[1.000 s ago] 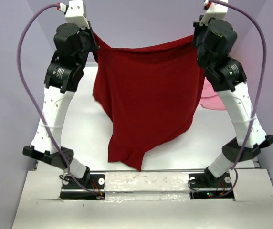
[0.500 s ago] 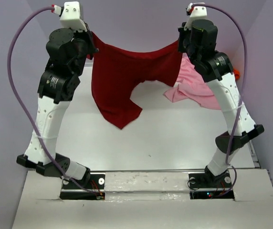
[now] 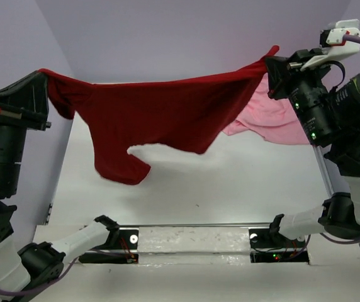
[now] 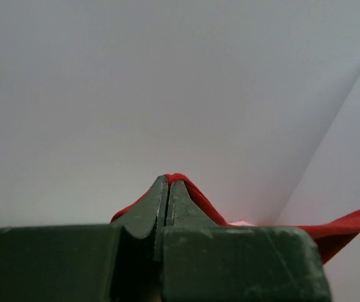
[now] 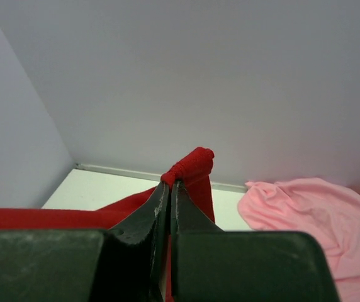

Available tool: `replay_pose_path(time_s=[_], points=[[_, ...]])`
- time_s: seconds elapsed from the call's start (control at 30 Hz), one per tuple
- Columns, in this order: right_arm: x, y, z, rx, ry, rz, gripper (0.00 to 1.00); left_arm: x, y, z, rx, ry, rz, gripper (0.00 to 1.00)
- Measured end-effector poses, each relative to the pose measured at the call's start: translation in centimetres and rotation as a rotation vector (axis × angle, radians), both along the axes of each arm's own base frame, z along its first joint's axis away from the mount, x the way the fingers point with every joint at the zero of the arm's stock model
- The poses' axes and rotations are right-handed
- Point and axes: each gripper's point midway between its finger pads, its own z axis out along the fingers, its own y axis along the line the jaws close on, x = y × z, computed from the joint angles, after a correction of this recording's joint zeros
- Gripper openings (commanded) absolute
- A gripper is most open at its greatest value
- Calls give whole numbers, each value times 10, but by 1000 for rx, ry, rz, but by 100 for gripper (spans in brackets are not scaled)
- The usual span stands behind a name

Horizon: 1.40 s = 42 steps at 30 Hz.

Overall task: Fold and stack the t-shirts
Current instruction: Fold the tshirt

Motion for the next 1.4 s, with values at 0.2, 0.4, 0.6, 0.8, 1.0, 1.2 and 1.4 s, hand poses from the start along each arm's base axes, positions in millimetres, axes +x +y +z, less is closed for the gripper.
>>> replay_pose_path(time_s=[0.2,0.4,0.6,0.8,1.0,1.2,1.4], points=[[-16,6,8,-38,-21,-38,0,-6,-6,3,-10,1,-48,0],[3,29,13,-117,-44,-129,0,33,-26,-10,31,83,-30,0],[81,18,-20,-175,-4,-285,0,113,-59,-40,112,187,57,0],[194,-22,-142,-183,230,-352,0,244,-49,-169,227,422,195,0],[292,-2,-302,-237,486,-296,73,331,-42,-334,315,695,251,63],[333,19,-420,-314,655,-242,85,357,-37,-423,353,799,299,80],[330,28,-417,-287,652,-187,86,361,-40,-400,319,722,299,86]])
